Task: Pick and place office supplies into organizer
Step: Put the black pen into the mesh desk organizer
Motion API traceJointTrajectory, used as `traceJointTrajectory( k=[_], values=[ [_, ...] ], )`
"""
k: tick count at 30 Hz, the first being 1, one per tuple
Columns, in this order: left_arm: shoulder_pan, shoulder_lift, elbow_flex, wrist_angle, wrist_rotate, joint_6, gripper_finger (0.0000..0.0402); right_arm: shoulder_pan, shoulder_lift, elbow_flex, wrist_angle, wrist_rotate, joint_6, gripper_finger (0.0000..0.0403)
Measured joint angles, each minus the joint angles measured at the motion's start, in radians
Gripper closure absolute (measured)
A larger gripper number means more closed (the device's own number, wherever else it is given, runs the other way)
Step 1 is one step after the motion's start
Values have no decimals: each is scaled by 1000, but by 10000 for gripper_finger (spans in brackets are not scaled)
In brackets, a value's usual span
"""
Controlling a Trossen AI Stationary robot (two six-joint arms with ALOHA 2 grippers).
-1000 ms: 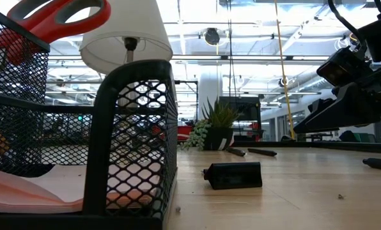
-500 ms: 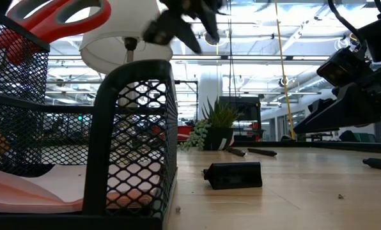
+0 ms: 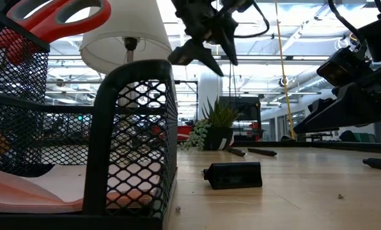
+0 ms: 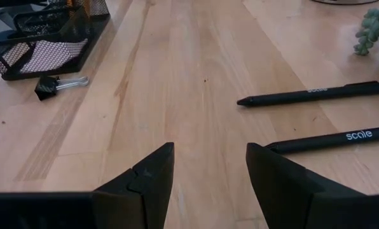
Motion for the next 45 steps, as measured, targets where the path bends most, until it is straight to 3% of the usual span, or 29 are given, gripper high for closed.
traceJointTrajectory(
  k=[5, 11, 16, 21, 28, 37, 42, 45],
  values=[
    [3, -10, 0, 25, -28, -44, 250, 0, 0, 0, -8, 0, 0, 211],
    [-7, -8, 0, 45, 68, -80, 250, 0, 0, 0, -7, 0, 0, 211],
    [-34, -9, 0, 67, 74, -187, 250, 0, 0, 0, -7, 0, 0, 211],
    [-32, -9, 0, 59, 74, -195, 250, 0, 0, 0, -7, 0, 0, 211],
    [-40, -9, 0, 61, 92, -149, 250, 0, 0, 0, -7, 0, 0, 211],
    [-44, -9, 0, 61, 76, 82, 250, 0, 0, 0, -7, 0, 0, 211],
    [-40, -9, 0, -11, 105, 115, 250, 0, 0, 0, -7, 0, 0, 211],
    [-31, -9, -1, -48, 64, 87, 250, 0, 0, 0, -7, 0, 0, 211]
  ],
)
